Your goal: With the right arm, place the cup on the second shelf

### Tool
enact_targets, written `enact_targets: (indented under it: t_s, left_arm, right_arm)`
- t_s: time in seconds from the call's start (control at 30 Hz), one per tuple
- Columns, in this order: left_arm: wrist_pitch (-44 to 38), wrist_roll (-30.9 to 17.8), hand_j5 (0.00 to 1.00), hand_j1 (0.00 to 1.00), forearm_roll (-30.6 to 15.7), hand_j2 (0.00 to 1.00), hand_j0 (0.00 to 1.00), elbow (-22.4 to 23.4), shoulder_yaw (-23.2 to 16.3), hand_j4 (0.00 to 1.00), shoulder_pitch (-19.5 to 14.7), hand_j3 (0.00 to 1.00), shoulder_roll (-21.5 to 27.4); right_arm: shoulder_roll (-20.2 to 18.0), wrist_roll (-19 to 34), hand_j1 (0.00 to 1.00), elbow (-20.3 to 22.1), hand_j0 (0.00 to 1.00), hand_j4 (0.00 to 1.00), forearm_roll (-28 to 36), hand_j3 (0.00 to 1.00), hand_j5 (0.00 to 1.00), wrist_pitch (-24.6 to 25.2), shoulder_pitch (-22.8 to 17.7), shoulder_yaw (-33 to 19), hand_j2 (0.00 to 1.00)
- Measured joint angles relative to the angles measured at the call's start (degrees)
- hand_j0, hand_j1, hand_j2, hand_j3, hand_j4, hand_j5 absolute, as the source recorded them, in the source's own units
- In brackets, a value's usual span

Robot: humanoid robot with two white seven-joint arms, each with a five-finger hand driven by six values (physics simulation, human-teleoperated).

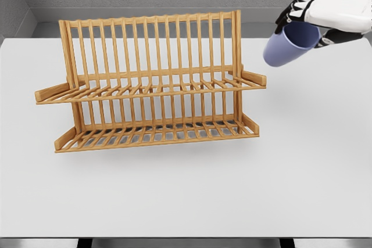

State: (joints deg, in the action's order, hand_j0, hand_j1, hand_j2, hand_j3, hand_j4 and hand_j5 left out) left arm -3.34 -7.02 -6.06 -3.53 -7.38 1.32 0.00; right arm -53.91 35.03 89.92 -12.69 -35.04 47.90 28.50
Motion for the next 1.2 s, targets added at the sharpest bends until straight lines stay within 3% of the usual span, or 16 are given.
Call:
enact_targets:
  t_s: [0.27, 0.63, 1.2]
  left_arm:
    - [0.0, 0.0, 1.0, 1.0, 0.0, 1.0, 1.0, 0.0, 0.0, 1.0, 0.0, 1.0, 0.0]
    - [0.0, 0.0, 1.0, 1.0, 0.0, 1.0, 1.0, 0.0, 0.0, 1.0, 0.0, 1.0, 0.0]
    - [0.0, 0.0, 1.0, 1.0, 0.0, 1.0, 1.0, 0.0, 0.0, 1.0, 0.0, 1.0, 0.0]
  right_arm:
    - [0.5, 0.0, 0.64, 5.6, 0.64, 0.64, 0.0, 0.64, 0.64, -0.1, 0.1, -0.1, 0.64]
    - [1.3, 0.0, 0.64, 9.7, 0.64, 0.64, 0.1, 0.64, 0.64, -0.1, 0.8, -0.1, 0.64]
    - [3.7, -0.3, 0.64, 10.4, 0.64, 0.64, -0.3, 0.64, 0.64, 0.1, 0.6, 4.1, 0.64]
